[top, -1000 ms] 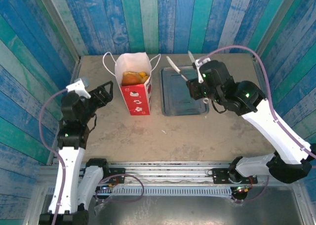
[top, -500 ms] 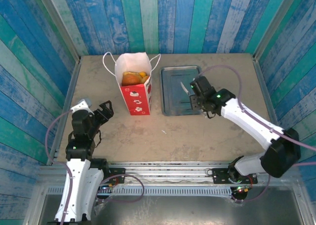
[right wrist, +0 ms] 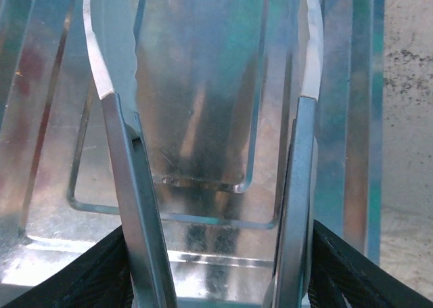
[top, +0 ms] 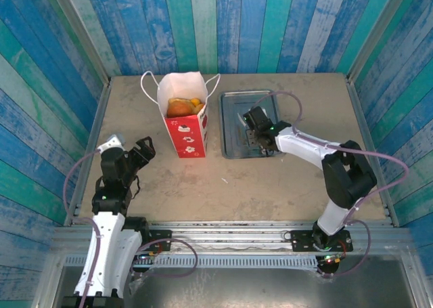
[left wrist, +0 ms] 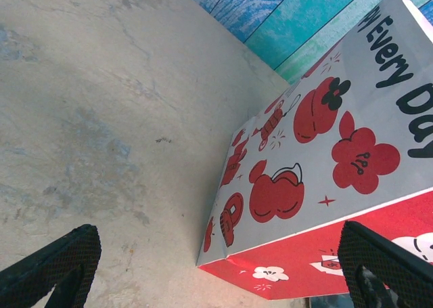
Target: Place the fake bread into the paper bag
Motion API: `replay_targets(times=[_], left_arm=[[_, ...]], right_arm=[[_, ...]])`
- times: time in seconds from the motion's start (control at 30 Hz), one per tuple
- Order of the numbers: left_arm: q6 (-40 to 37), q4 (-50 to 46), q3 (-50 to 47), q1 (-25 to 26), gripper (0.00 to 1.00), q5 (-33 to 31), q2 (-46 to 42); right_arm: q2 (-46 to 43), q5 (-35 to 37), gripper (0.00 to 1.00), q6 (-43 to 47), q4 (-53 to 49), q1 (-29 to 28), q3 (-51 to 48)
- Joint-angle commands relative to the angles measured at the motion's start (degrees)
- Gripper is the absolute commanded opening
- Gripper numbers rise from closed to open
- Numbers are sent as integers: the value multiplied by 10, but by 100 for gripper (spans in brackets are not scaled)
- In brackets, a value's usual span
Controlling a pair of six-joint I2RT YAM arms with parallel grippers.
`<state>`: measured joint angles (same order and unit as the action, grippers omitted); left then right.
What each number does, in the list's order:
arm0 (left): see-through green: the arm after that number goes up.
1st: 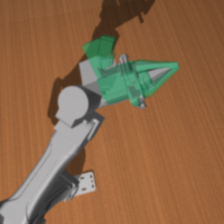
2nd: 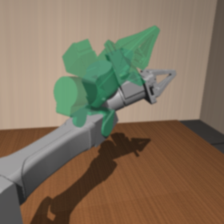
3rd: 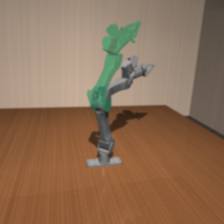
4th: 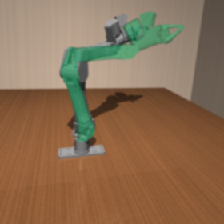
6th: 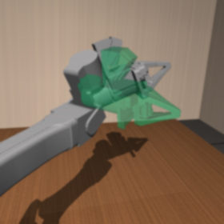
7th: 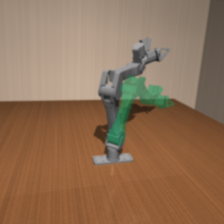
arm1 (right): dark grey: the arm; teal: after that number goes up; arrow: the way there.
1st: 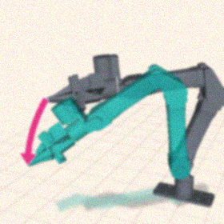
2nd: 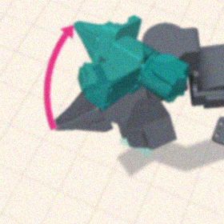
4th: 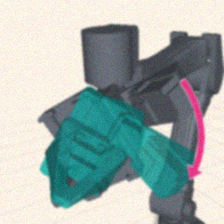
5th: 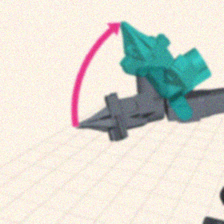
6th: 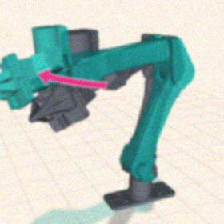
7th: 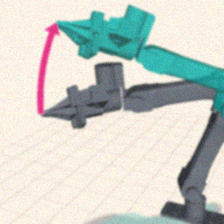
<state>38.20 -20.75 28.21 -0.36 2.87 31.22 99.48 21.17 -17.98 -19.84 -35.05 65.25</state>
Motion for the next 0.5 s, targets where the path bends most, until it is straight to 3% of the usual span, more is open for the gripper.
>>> replay_targets(times=[0.0,0.3,0.47], left_arm=[[1,18,11,1,94,-7,5],[-6,17,22,1,94,-6,10],[-3,20,26,1,94,-12,2]], right_arm=[[17,0,64,-16,19,2,-1],[48,-26,65,-44,-19,3,-18],[41,-28,73,-40,-30,3,-26]])
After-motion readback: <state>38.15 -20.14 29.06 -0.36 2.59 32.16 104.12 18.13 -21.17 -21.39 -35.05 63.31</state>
